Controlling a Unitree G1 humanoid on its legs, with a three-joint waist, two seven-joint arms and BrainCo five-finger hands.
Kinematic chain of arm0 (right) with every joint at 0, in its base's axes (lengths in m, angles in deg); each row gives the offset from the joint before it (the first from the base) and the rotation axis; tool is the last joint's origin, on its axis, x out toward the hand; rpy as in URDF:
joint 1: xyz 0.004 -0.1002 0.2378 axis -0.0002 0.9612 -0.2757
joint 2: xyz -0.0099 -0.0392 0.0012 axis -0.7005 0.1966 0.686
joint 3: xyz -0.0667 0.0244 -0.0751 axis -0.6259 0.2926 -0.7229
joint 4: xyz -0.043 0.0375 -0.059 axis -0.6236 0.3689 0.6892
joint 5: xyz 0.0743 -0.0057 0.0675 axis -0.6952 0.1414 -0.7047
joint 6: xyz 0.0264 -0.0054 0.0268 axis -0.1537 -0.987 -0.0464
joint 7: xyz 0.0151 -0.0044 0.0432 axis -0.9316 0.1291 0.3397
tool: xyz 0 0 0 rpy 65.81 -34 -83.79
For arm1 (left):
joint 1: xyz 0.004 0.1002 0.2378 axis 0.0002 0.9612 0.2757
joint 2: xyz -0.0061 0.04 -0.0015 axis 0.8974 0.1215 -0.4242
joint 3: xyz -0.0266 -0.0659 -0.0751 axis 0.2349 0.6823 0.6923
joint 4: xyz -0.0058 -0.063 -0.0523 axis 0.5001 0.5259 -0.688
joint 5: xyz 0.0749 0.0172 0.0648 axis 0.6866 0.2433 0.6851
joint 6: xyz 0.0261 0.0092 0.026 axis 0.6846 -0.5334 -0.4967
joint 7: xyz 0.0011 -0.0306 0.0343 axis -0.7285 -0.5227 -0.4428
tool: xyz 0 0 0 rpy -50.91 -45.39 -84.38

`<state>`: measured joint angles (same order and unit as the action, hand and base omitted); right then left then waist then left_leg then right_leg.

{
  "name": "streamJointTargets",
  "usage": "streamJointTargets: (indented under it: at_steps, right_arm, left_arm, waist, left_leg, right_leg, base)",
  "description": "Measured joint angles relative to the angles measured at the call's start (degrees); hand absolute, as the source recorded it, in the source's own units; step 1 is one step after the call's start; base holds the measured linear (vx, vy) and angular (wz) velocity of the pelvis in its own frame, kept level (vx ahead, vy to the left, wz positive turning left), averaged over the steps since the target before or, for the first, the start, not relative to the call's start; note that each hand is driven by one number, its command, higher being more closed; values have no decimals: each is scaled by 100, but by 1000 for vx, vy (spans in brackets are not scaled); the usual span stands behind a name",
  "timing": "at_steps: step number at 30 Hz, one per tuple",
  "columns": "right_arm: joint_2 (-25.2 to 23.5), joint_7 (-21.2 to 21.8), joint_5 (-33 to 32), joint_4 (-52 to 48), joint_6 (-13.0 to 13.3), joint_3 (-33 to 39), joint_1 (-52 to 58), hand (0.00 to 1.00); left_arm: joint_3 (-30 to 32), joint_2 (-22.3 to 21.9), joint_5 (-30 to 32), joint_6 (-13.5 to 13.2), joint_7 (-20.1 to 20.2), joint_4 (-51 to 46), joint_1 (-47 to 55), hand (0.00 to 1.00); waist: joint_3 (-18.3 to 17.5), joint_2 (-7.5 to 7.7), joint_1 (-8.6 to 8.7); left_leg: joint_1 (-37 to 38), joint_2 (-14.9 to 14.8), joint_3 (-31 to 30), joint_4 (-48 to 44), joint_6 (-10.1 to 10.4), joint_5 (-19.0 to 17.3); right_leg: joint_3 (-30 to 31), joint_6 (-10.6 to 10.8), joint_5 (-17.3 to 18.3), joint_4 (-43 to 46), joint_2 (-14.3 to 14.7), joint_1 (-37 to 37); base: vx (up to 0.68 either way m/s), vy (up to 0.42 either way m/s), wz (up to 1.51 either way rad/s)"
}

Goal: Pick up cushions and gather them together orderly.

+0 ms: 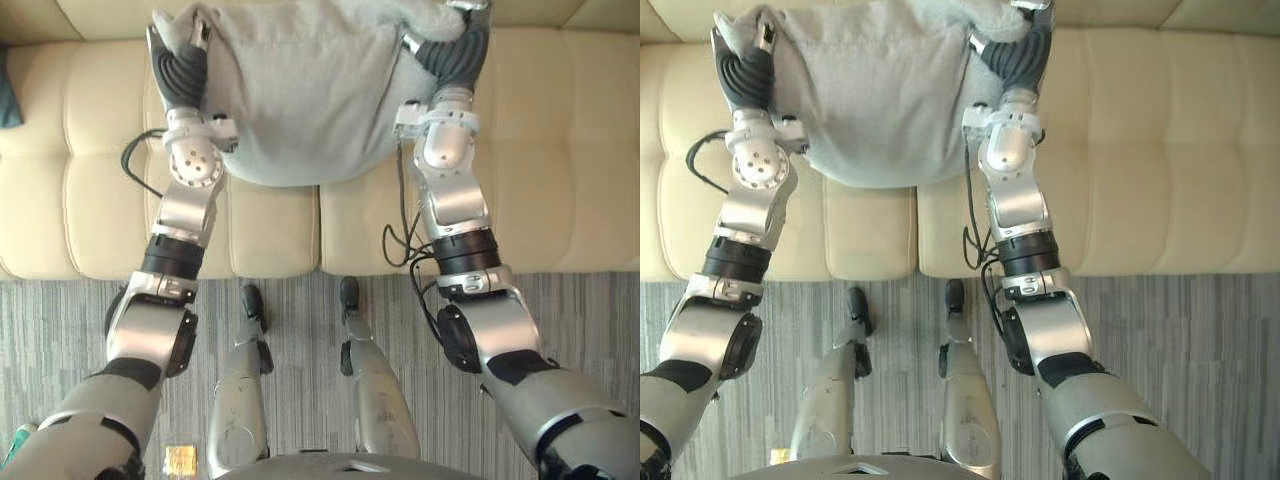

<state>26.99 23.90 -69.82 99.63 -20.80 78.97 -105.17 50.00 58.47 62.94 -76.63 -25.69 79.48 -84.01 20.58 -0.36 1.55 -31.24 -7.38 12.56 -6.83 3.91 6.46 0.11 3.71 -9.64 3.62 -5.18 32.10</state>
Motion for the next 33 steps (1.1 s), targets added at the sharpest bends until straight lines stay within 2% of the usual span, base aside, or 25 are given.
streamJointTargets:
  at_steps: [2, 3, 11, 15, 18, 23, 25, 28, 31, 33]
  right_arm:
    - [-2, -6, 1, -10, 1, 47, -187, 100]
    - [0, -9, 1, -19, 6, 60, -282, 0]
    - [9, -232, -5, -306, 24, 352, -456, 0]
    - [312, -223, -159, -299, 16, 392, -793, 0]
    - [635, -223, -533, -299, 14, 537, -1074, 0]
    - [1023, -229, -1235, -301, 55, 640, -1510, 0]
    - [1128, -233, -1539, -301, 173, 675, -1585, 0]
    - [1271, -243, -2095, -242, 278, 744, -1604, 0]
    - [1436, -215, -2386, -155, 282, 739, -1701, 0]
    - [1773, -161, -2549, -1, 282, 726, -1753, 0]
  left_arm:
    - [-3, 132, 0, -17, 8, 63, -222, 100]
    - [-3, 210, 1, -40, 19, 141, -367, 0]
    - [18, 490, -19, -34, 35, 203, -790, 0]
    - [172, 830, -119, 88, 225, 379, -1185, 0]
    - [349, 1019, -145, 208, 313, 379, -1244, 0]
    - [578, 1302, -167, 248, 478, 350, -1244, 0]
    - [752, 1339, -200, 246, 484, 349, -1245, 0]
    - [874, 1431, -477, 246, 493, 351, -1245, 0]
    - [986, 1608, -652, 246, 540, 364, -1244, 0]
    - [1034, 1795, -793, 238, 681, 374, -1226, 0]
  waist:
    - [8, -3, 10]
    - [26, -7, 3]
    - [28, -8, -85]
    - [28, -9, -91]
    - [28, -9, -99]
    - [28, -8, -147]
    - [27, -8, -170]
    - [27, -7, -201]
    - [27, -7, -211]
    - [27, -7, -220]
  left_leg:
    - [-152, 3, 9, 37, 4, 56]
    - [-219, -1, 24, 83, 12, 105]
    - [-392, -8, 146, 459, 36, 365]
    - [-451, -36, 153, 602, 66, 488]
    - [-485, -73, 125, 593, 77, 515]
    - [-483, -88, 68, 559, 75, 530]
    - [-477, -94, 25, 539, 73, 544]
    - [-467, -113, -4, 557, 68, 599]
    - [-456, -111, -24, 619, 65, 681]
    - [-405, -110, -54, 685, 45, 745]
  right_leg:
    - [29, 0, 0, 22, 4, 189]
    - [55, 0, 0, 88, 15, 322]
    - [139, 3, 7, 282, 48, 812]
    - [45, -7, 14, 416, 39, 981]
    - [-83, -49, 46, 508, 43, 1003]
    - [-174, -86, 82, 635, 40, 1000]
    - [-250, -127, 138, 691, 33, 980]
    - [-294, -130, 191, 789, 36, 979]
    - [-367, -130, 191, 807, 27, 979]
    - [-405, -132, 193, 850, 22, 950]
  base:
    - [-37, -19, -2]
    - [-29, -21, -5]
    - [-30, -29, -4]
    - [-30, -16, 1]
    - [-28, -20, 10]
    - [-23, -14, 7]
    - [-30, -21, 10]
    - [-35, -25, 11]
    - [-29, -22, 7]
    - [-33, -22, 9]
